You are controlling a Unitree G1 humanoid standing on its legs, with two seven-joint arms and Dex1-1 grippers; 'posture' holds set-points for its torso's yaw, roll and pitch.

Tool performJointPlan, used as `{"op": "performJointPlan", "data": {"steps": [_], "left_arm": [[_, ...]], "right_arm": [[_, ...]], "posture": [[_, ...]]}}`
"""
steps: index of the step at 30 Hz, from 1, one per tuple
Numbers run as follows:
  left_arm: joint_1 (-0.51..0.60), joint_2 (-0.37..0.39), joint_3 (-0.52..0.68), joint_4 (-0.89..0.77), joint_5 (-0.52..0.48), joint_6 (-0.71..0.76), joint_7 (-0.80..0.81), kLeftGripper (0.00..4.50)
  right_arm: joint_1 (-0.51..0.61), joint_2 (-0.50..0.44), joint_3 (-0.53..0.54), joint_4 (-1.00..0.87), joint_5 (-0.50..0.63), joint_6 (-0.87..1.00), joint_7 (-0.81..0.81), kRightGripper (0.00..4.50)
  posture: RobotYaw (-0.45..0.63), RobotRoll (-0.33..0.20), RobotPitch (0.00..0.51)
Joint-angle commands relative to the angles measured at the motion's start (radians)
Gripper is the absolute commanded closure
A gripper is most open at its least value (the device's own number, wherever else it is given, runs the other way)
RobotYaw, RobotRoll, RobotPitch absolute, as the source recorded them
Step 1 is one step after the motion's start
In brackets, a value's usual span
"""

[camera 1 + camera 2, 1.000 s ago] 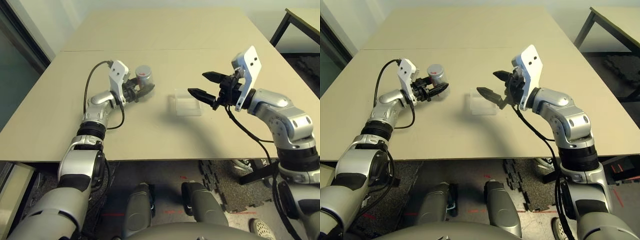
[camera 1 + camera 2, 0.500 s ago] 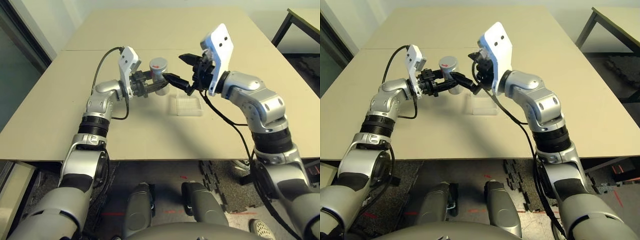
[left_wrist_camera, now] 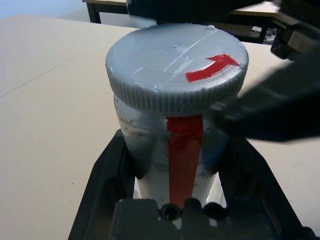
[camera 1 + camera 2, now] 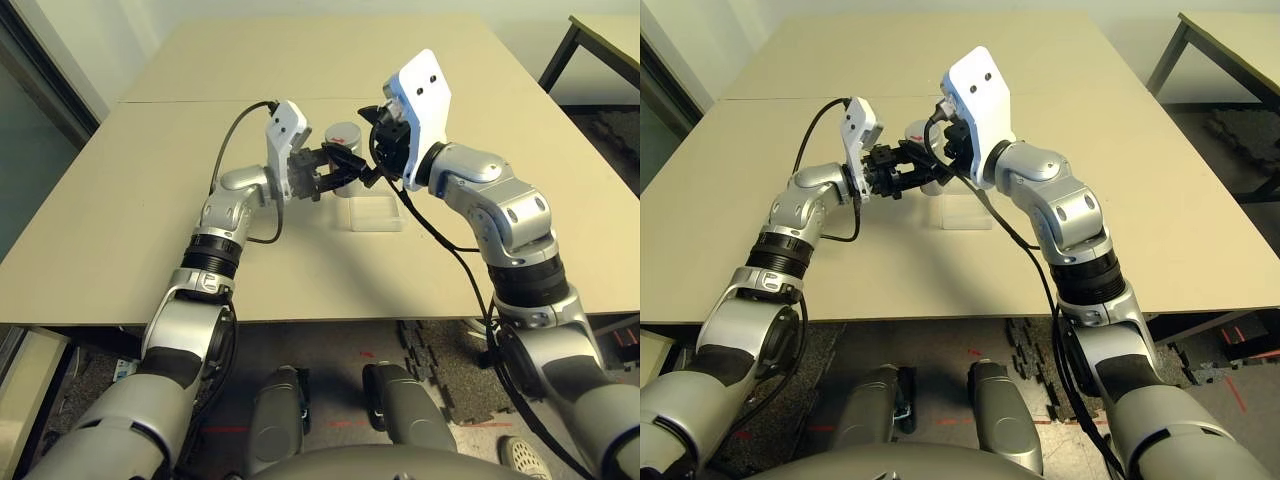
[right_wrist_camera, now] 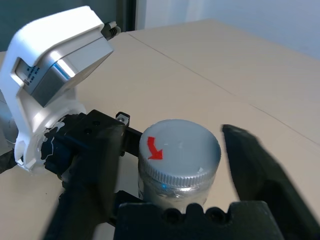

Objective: Pour the medicine from the bottle into the box.

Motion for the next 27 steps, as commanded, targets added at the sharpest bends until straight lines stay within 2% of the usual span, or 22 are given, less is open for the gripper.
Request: {"op": "performJointPlan", "data": {"steps": [1,3,9,10,13,20,21,23,27], "left_arm": [[-0.015,-0.002,-0.018,-0.038,0.005,0.007,-0.007,2.02],[-0.017,-0.001,-0.021,-0.039,0.004,0.005,-0.007,2.02],[-0.027,0.003,-0.024,-0.03,0.003,-0.002,-0.012,2.02],[-0.026,0.004,-0.025,-0.034,0.002,-0.002,-0.012,2.02],[-0.021,0.006,-0.026,-0.045,0.0,0.0,-0.013,2.02],[-0.01,0.013,-0.031,-0.078,-0.002,0.01,-0.013,2.02],[-0.009,0.013,-0.032,-0.085,-0.003,0.013,-0.012,2.02],[-0.006,0.014,-0.035,-0.095,0.0,0.013,-0.011,2.02],[-0.005,0.014,-0.038,-0.102,0.002,0.014,-0.009,2.02]], "right_arm": [[0.006,0.003,0.012,0.006,-0.002,0.024,0.003,2.03],[0.01,0.002,0.012,0.006,-0.004,0.029,0.005,2.39],[0.019,-0.009,0.017,0.003,-0.005,0.037,0.016,4.48],[0.02,-0.011,0.017,0.002,-0.004,0.037,0.017,4.5],[0.018,-0.011,0.014,0.004,-0.002,0.035,0.017,3.78],[0.015,-0.014,0.011,0.007,0.001,0.041,0.023,1.22],[0.015,-0.014,0.011,0.007,0.001,0.041,0.024,0.74],[0.015,-0.014,0.011,0.008,0.002,0.048,0.024,0.12],[0.018,-0.012,0.01,0.01,0.002,0.055,0.025,0.0]], "posture": [[-0.17,0.0,0.09],[-0.17,0.0,0.089],[-0.16,0.0,0.091],[-0.17,0.0,0.09],[-0.17,0.0,0.091],[-0.16,0.0,0.091],[-0.16,0.0,0.091],[-0.16,0.0,0.091],[-0.16,0.0,0.092]]}}
